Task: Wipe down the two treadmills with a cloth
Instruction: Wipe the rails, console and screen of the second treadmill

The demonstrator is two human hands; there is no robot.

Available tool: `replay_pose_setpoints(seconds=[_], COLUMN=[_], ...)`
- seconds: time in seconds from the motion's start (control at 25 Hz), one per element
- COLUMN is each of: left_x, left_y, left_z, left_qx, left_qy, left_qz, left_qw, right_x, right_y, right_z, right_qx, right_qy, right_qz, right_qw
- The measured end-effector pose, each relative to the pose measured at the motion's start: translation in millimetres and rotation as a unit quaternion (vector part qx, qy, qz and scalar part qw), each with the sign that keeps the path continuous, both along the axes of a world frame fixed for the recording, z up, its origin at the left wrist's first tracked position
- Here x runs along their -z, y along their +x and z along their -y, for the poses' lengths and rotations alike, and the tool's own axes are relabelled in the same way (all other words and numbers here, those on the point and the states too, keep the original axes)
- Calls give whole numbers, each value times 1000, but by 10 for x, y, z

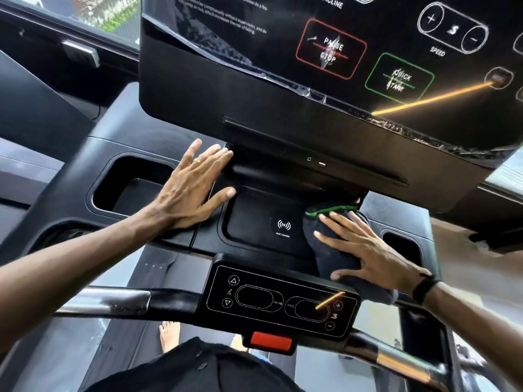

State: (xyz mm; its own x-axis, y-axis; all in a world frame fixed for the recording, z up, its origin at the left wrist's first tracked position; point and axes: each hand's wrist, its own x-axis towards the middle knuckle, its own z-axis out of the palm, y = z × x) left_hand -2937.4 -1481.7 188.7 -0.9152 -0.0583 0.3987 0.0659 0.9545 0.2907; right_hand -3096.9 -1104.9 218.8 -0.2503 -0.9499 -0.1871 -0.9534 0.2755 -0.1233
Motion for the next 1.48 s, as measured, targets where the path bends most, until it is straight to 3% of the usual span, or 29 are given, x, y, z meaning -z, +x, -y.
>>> replay_pose_setpoints(seconds=[0.24, 0.4, 0.6, 0.76, 0.96, 1.12, 1.2, 1.48], left_x=[1, 7, 33, 35, 43, 40, 34, 24], left_y=[-5, -12, 20, 40, 22, -1, -5, -19], left_z=[-34, -29, -23, -18, -25, -33, -26, -4], left_qx=[-13, -14, -21, -27, -26, -28, -29, -31], left_qy=[-25, -24, -29, -29, -34, -30, -25, 28], left_qz=[4, -6, -6, 6, 5, -1, -2, -21], left_qw=[1000, 1000, 999, 999, 999, 999, 999, 999], right_x=[112, 90, 90, 9, -70, -30, -14, 39], right_y=[83, 205, 598, 400, 181, 196, 225, 472], right_z=[393, 851, 1497, 1036, 209, 0, 135, 1398], right_qx=[104, 71, -70, -21, 47, -45, -81, -228], right_qy=[-37, -35, -25, -50, -76, -6, 23, 8], right_qz=[-10, 1, 58, 148, 93, -48, -94, -86], right_qw=[994, 997, 996, 988, 992, 998, 992, 970])
